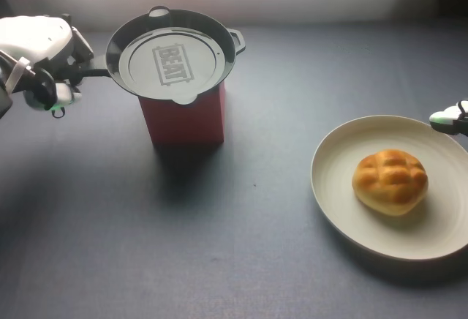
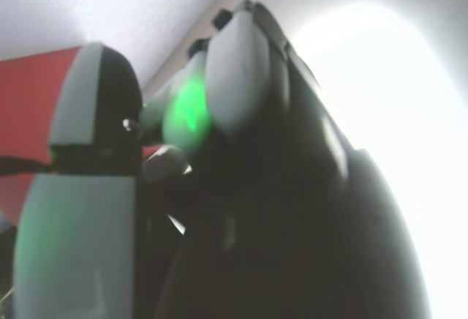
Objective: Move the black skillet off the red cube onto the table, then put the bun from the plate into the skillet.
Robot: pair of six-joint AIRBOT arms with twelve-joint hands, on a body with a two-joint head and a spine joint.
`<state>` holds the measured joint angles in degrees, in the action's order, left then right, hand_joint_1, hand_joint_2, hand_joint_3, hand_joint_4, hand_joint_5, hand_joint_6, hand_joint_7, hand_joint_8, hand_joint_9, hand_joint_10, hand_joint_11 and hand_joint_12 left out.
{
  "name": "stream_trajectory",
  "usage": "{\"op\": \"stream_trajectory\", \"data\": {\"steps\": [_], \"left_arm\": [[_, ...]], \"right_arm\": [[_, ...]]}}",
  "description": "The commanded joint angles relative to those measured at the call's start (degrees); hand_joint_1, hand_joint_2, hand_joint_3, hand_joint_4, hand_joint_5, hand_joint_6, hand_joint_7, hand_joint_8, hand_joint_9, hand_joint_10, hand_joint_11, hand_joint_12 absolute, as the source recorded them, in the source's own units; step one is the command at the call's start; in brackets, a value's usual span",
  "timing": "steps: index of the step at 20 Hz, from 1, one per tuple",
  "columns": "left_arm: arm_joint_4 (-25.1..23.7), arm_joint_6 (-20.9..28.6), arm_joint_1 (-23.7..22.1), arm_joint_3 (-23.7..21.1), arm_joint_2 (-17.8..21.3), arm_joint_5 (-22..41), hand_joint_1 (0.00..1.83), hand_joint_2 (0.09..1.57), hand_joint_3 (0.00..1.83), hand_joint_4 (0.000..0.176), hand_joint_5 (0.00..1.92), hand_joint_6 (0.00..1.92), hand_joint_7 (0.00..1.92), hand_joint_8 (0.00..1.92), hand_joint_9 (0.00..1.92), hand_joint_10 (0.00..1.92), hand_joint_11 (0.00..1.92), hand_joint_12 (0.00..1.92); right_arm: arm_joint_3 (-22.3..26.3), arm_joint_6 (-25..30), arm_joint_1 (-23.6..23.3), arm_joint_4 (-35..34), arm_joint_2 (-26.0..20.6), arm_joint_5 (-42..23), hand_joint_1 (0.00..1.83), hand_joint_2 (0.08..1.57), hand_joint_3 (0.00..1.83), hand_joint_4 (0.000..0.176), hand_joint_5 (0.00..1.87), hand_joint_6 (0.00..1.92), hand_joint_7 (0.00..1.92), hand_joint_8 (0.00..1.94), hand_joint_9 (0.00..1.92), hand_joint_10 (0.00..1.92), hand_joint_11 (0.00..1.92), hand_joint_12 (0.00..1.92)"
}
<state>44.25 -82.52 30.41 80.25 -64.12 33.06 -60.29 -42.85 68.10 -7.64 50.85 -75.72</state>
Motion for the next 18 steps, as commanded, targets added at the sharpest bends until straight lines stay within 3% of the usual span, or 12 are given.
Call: {"op": "stream_trajectory", "data": {"steps": [1, 4, 8, 10, 12, 13, 15, 16, 18], "left_arm": [[-2.37, 2.34, 0.15, 0.06, 0.49, 7.01, 1.55, 1.26, 0.00, 0.028, 1.19, 1.92, 1.41, 1.92, 1.62, 1.92, 1.66, 1.92], [-4.58, 9.21, 2.42, -1.16, 1.18, 11.64, 1.47, 1.27, 0.00, 0.000, 1.28, 1.92, 1.47, 1.92, 1.62, 1.92, 1.65, 1.92], [-7.04, 16.49, 5.80, -4.77, 2.95, 20.94, 1.46, 1.27, 0.00, 0.000, 1.24, 1.92, 1.41, 1.92, 1.57, 1.92, 1.60, 1.92], [-7.30, 18.86, 7.24, -6.43, 3.45, 25.73, 1.32, 1.28, 0.00, 0.000, 1.24, 1.92, 1.41, 1.92, 1.55, 1.92, 1.56, 1.92], [-7.71, 21.26, 8.57, -7.96, 3.81, 30.26, 1.35, 1.28, 0.00, 0.000, 1.23, 1.92, 1.39, 1.92, 1.55, 1.92, 1.57, 1.92], [-7.96, 21.95, 9.07, -8.69, 4.04, 32.00, 1.43, 1.25, 0.00, 0.000, 1.23, 1.92, 1.39, 1.92, 1.55, 1.92, 1.58, 1.92], [-8.38, 22.74, 9.81, -10.12, 4.59, 35.29, 1.41, 1.25, 0.00, 0.000, 1.20, 1.92, 1.39, 1.92, 1.57, 1.92, 1.63, 1.92], [-8.63, 23.31, 10.26, -10.76, 4.91, 37.04, 1.41, 1.25, 0.00, 0.000, 1.21, 1.92, 1.37, 1.92, 1.55, 1.92, 1.61, 1.92], [-9.07, 24.64, 11.70, -12.48, 5.72, 41.36, 1.37, 1.26, 0.00, 0.000, 1.22, 1.92, 1.36, 1.92, 1.55, 1.92, 1.61, 1.92]], "right_arm": [[-0.22, 0.50, -0.47, -0.57, -0.03, -6.77, 0.58, 1.28, 0.00, 0.017, 0.48, 0.00, 0.51, 0.00, 0.49, 0.01, 0.43, 0.21], [-0.25, 0.53, -0.47, -0.47, 0.03, -6.69, 0.58, 1.29, 0.00, 0.010, 0.48, 0.00, 0.53, 0.00, 0.52, 0.00, 0.39, 0.35], [-0.25, 0.65, -0.47, -0.47, 0.13, -6.52, 0.52, 1.30, 0.00, 0.018, 0.48, 0.00, 0.53, 0.00, 0.51, 0.00, 0.34, 0.46], [-0.25, 0.68, -0.47, -0.47, 0.25, -6.49, 0.51, 1.30, 0.00, 0.036, 0.49, 0.00, 0.53, 0.00, 0.52, 0.00, 0.27, 0.59], [-0.25, 0.77, -0.47, -0.47, 0.38, -6.49, 0.51, 1.30, 0.00, 0.041, 0.49, 0.00, 0.53, 0.00, 0.54, 0.00, 0.25, 0.70], [-0.25, 0.84, -0.47, -0.48, 0.44, -6.49, 0.51, 1.31, 0.00, 0.038, 0.50, 0.00, 0.54, 0.00, 0.55, 0.00, 0.25, 0.73], [-0.25, 0.99, -0.47, -0.49, 0.55, -6.49, 0.54, 1.31, 0.00, 0.028, 0.51, 0.00, 0.55, 0.00, 0.55, 0.00, 0.24, 0.73], [-0.25, 1.04, -0.47, -0.50, 0.60, -6.49, 0.51, 1.31, 0.00, 0.038, 0.50, 0.00, 0.54, 0.00, 0.53, 0.00, 0.22, 0.73], [-0.26, 1.05, -0.46, -0.50, 0.72, -6.49, 0.50, 1.32, 0.00, 0.036, 0.50, 0.00, 0.53, 0.00, 0.53, 0.00, 0.21, 0.78]]}}
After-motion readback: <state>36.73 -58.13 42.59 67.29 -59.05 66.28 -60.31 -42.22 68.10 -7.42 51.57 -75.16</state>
